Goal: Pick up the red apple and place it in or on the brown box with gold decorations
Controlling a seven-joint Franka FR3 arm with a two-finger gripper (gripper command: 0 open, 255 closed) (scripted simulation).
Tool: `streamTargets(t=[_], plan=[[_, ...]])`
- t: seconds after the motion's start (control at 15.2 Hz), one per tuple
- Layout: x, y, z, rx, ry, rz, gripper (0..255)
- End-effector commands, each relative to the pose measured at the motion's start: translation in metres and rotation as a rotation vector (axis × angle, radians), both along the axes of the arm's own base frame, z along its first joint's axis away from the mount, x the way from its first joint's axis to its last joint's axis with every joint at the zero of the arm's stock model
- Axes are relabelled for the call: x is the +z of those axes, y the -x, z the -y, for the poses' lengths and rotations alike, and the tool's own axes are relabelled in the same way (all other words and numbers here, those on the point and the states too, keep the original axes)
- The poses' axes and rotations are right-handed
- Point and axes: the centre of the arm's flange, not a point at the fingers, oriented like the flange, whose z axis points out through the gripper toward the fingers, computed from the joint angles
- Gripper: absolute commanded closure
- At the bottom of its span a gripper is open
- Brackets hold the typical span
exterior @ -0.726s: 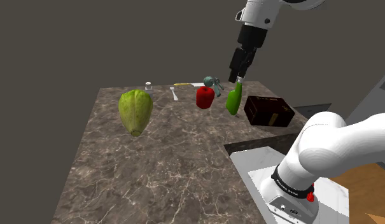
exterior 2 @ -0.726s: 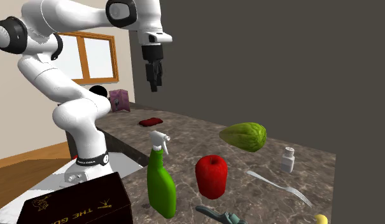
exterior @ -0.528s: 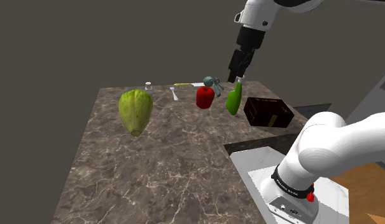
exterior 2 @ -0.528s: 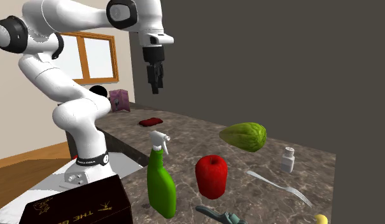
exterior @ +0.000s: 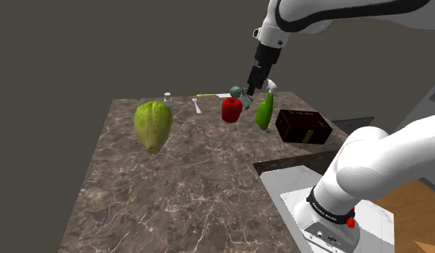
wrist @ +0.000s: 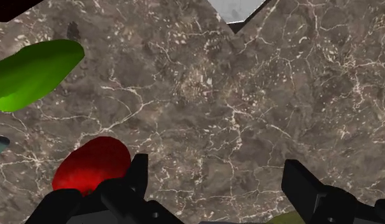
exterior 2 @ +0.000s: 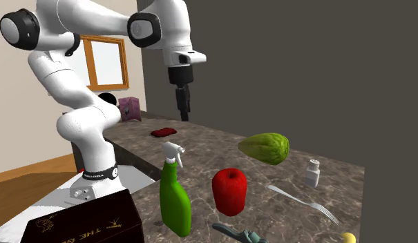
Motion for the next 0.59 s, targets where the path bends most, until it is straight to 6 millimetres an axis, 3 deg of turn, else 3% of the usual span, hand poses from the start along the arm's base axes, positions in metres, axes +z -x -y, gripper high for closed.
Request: streamTargets(t=[0.0, 0.53], plan=[[-0.012, -0.017, 0.012, 0.016, 0.010, 0.014, 0], [-0.056, -0.084, 0.069, 0.072, 0.046, 0.064, 0]])
